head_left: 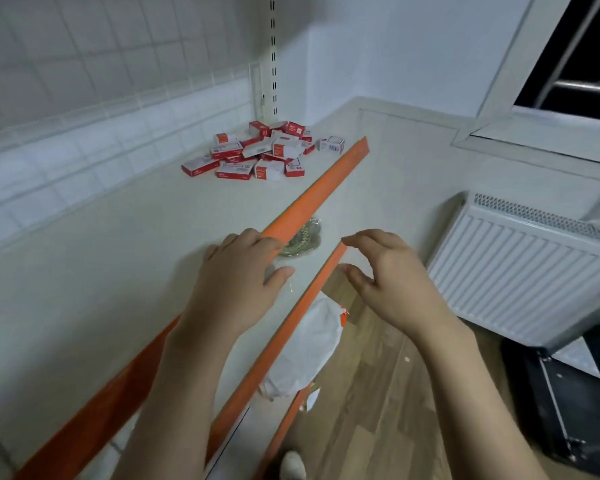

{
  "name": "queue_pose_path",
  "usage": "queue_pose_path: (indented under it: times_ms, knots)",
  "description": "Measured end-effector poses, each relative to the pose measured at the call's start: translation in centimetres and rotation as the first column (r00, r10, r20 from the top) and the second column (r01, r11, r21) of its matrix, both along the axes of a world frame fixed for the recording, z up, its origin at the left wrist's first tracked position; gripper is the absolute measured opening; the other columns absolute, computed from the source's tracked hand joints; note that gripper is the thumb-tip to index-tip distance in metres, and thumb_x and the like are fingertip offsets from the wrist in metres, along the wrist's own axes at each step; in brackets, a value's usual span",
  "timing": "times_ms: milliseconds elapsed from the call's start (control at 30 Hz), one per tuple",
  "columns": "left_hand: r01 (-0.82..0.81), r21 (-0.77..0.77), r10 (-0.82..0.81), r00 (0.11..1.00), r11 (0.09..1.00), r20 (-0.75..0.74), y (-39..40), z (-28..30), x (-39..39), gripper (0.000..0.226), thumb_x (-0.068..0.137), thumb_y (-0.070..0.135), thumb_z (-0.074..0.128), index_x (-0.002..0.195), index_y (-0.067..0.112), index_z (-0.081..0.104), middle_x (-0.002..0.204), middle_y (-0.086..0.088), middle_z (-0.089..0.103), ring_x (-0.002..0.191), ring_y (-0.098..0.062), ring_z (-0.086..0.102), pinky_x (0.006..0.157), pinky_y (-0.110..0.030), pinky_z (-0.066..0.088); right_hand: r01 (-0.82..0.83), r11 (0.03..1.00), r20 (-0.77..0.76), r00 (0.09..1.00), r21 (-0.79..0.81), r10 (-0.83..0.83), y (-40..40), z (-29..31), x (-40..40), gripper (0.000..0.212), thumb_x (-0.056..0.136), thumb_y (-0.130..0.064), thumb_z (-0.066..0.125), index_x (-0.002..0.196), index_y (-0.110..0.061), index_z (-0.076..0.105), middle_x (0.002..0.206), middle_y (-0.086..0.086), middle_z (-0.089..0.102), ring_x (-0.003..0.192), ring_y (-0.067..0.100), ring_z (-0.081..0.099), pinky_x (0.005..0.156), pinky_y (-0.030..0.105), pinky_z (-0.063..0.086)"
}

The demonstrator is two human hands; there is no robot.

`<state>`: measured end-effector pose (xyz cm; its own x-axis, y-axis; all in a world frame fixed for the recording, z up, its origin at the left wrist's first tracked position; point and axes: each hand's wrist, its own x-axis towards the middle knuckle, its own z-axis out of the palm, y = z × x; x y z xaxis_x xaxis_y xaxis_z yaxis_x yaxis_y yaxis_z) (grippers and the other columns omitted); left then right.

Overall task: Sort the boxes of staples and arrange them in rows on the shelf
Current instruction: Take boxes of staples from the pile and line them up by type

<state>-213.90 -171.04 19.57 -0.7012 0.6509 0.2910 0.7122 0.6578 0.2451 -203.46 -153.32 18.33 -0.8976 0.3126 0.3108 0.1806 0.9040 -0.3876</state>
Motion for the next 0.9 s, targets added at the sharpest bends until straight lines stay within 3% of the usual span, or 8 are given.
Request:
queue_pose_path:
  times_ms: [233, 433, 533, 667, 900]
  knots:
    - [-0.035, 0.033, 0.035, 0.999, 0.999, 0.013, 6.1, 1.1, -7.5, 0.043, 0.090, 0.043, 0.051, 0.129, 0.024, 0.052, 0.126, 0.003, 0.052, 0.116, -0.017, 0.046, 0.094, -0.034, 0.033, -0.009, 1.000, -0.026, 1.000, 0.029, 0.010, 6.1, 1.5, -7.7, 0.034, 0.088, -0.020, 0.060, 0.121, -0.012, 0.059, 0.119, 0.005, 0.059, 0.114, 0.026, 0.051, 0.098, 0.039, 0.041]
    - [-0.061, -0.035, 0.063, 0.996, 0.998, 0.064, 9.2, 0.2, -10.9, 0.044, 0.091, 0.044, 0.051, 0.129, 0.023, 0.052, 0.126, 0.003, 0.052, 0.116, -0.017, 0.045, 0.093, -0.033, 0.032, -0.040, 0.999, 0.038, 0.998, -0.008, 0.040, 9.5, -0.1, -11.3, 0.035, 0.088, -0.022, 0.059, 0.122, -0.013, 0.058, 0.119, 0.005, 0.059, 0.113, 0.025, 0.052, 0.097, 0.039, 0.042]
    - [-0.101, -0.037, 0.104, 0.991, 0.994, 0.083, 10.6, -0.1, -12.1, 0.045, 0.090, 0.044, 0.052, 0.129, 0.022, 0.051, 0.128, 0.002, 0.052, 0.117, -0.018, 0.046, 0.095, -0.034, 0.034, -0.075, 0.997, 0.054, 0.996, -0.004, 0.075, 11.4, -0.3, -13.2, 0.036, 0.089, -0.022, 0.058, 0.124, -0.014, 0.057, 0.122, 0.003, 0.057, 0.115, 0.023, 0.050, 0.099, 0.031, 0.039]
    - [-0.204, -0.032, 0.207, 0.974, 0.978, 0.093, 11.7, -0.6, -13.0, 0.046, 0.090, 0.044, 0.052, 0.131, 0.021, 0.049, 0.131, 0.002, 0.050, 0.120, -0.017, 0.045, 0.097, -0.036, 0.034, -0.163, 0.987, 0.092, 0.982, -0.004, 0.163, 13.3, -0.3, -16.2, 0.038, 0.091, -0.023, 0.056, 0.128, -0.014, 0.053, 0.125, 0.003, 0.055, 0.117, 0.022, 0.048, 0.097, 0.023, 0.033]
    - [-0.417, -0.007, 0.416, 0.905, 0.909, 0.093, 12.2, 0.2, -14.0, 0.046, 0.091, 0.044, 0.049, 0.133, 0.025, 0.046, 0.135, 0.003, 0.049, 0.120, -0.020, 0.048, 0.099, -0.039, 0.037, -0.299, 0.954, 0.137, 0.947, 0.034, 0.292, 15.1, 1.3, -23.2, 0.051, 0.092, -0.037, 0.052, 0.136, -0.013, 0.044, 0.130, 0.007, 0.049, 0.122, 0.026, 0.042, 0.098, 0.031, 0.034]
